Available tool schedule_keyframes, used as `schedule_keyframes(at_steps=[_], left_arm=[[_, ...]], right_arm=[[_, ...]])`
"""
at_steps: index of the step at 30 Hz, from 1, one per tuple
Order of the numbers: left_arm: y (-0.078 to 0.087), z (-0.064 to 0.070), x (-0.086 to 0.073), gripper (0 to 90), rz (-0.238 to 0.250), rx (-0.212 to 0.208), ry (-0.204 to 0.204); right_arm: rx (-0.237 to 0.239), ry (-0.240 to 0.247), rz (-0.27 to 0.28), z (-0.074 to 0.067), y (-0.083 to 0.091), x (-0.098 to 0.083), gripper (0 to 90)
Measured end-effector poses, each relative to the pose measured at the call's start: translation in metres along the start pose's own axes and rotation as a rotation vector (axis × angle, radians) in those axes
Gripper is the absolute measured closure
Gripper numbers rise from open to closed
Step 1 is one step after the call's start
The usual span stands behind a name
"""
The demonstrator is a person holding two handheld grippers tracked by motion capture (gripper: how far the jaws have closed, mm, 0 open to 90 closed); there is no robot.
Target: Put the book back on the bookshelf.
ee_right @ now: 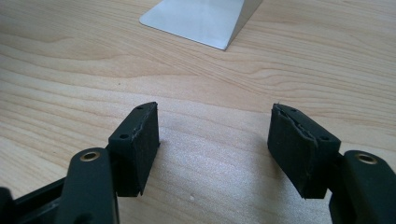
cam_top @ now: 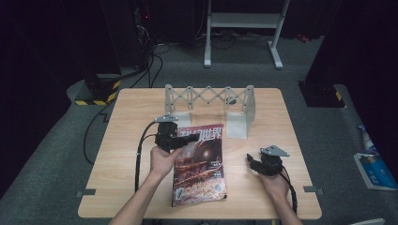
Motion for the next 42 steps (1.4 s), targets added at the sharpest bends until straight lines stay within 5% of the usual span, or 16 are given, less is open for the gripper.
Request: schedule_keyframes(at_steps=[20,42], left_arm=[[0.021,0.008,0.021,84.1,0.047,0.040,-0.065],[0.044,-0.002,0.038,84.1,0.095,0.110,-0.068]], right_arm=[[0.000,-0.006,0.004,0.000,0.000,0.000,34.2],[0.000,-0.007,0.006,0.000,0.000,0.000,34.2]])
Point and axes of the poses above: each handheld gripper's, and its own axes: y roughly backward along the jaws, x roughly out of its top, z roughly to its right, the point moved 5 cm from there along -y, roughly forward along the jaws, and after that the axes turned 2 degrees about x, right-handed, at the moved point
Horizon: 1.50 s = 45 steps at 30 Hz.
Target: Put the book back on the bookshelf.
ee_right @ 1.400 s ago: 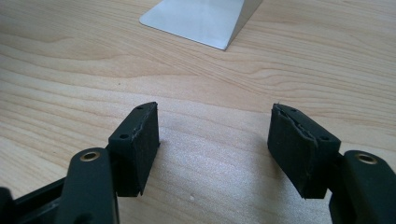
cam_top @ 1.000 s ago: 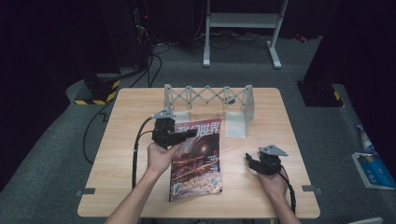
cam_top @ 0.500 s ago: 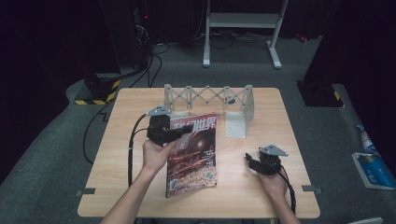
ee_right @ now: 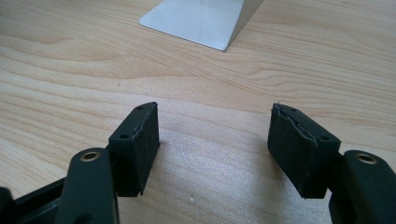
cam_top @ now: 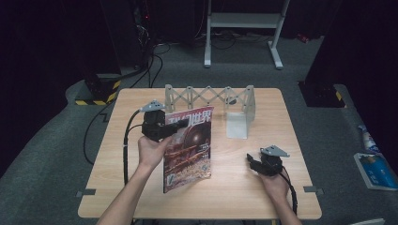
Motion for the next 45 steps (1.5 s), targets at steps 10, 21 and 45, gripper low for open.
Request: schedule_keyframes(at_steps=[10,21,45], left_arm=[[0.009,-0.007,0.009,84.0,0.013,0.054,-0.018],[0.012,-0.012,0.020,84.0,0.015,0.104,-0.050],[0.019,-0.032,0.041,84.0,0.012,0.219,-0.086]], right_arm=[[-0.001,0.003,0.002,0.000,0.000,0.000,34.2],[-0.001,0.003,0.002,0.000,0.000,0.000,34.2],[0.000,0.004,0.003,0.000,0.000,0.000,34.2]])
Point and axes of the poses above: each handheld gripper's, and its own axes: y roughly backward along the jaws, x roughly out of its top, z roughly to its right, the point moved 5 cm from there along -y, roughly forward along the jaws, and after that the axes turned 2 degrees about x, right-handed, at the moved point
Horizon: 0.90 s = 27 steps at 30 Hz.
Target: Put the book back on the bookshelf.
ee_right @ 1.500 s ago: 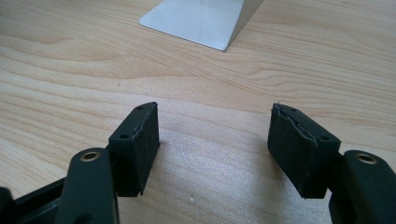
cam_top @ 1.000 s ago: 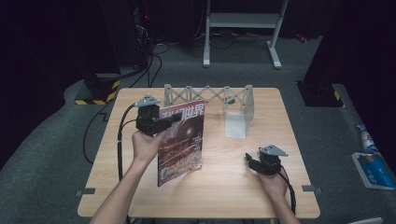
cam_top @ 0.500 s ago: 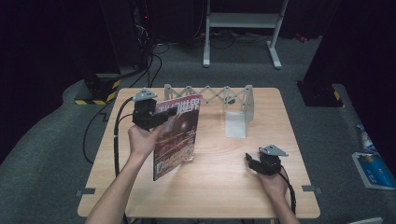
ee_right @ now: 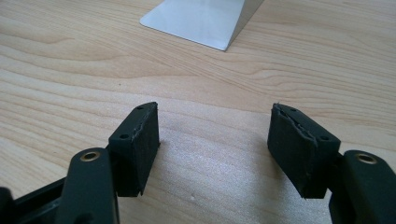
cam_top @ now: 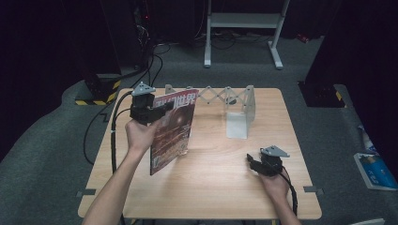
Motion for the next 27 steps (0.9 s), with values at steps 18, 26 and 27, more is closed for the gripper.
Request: schedule_keyframes(at_steps=[18,26,27], left_arm=[[-0.011,-0.017,0.012,84.0,0.000,0.074,-0.008],[-0.020,-0.021,0.019,84.0,0.006,0.093,-0.004],[-0.021,-0.022,0.020,83.9,0.006,0.096,-0.004]], right_arm=[[0.002,-0.003,0.001,0.000,0.000,0.000,34.2],[0.002,-0.005,-0.001,0.000,0.000,0.000,34.1],[0.002,-0.005,0.000,0.000,0.000,0.000,34.1]])
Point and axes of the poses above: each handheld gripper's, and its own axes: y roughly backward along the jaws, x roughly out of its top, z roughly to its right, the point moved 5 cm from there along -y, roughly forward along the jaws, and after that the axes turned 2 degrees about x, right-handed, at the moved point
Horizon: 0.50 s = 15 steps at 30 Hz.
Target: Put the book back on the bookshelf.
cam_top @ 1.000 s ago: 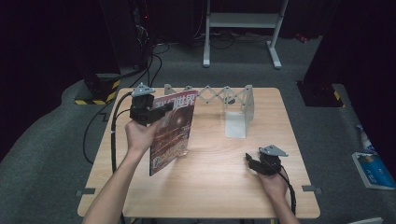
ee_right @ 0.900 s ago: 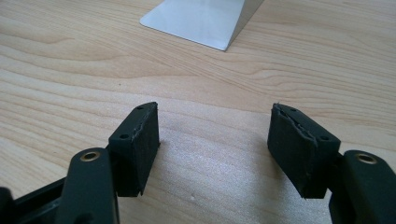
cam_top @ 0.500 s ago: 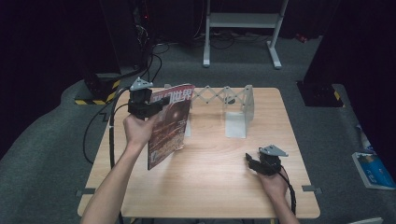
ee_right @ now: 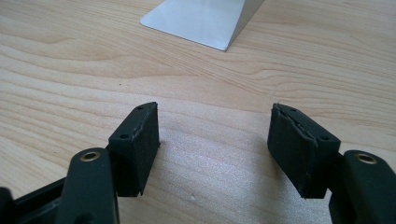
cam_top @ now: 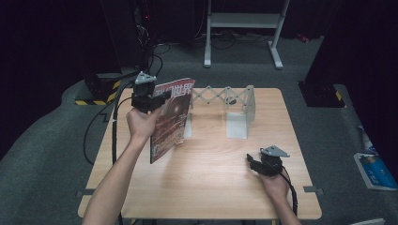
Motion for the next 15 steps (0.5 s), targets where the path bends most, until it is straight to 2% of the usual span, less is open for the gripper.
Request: schedule_keyframes(at_steps=[15], left_arm=[[-0.023,-0.008,0.011,83.9,0.009,0.035,0.013]], right_arm=[[0.000,0.004,0.001,0.000,0.000,0.000,34.1]])
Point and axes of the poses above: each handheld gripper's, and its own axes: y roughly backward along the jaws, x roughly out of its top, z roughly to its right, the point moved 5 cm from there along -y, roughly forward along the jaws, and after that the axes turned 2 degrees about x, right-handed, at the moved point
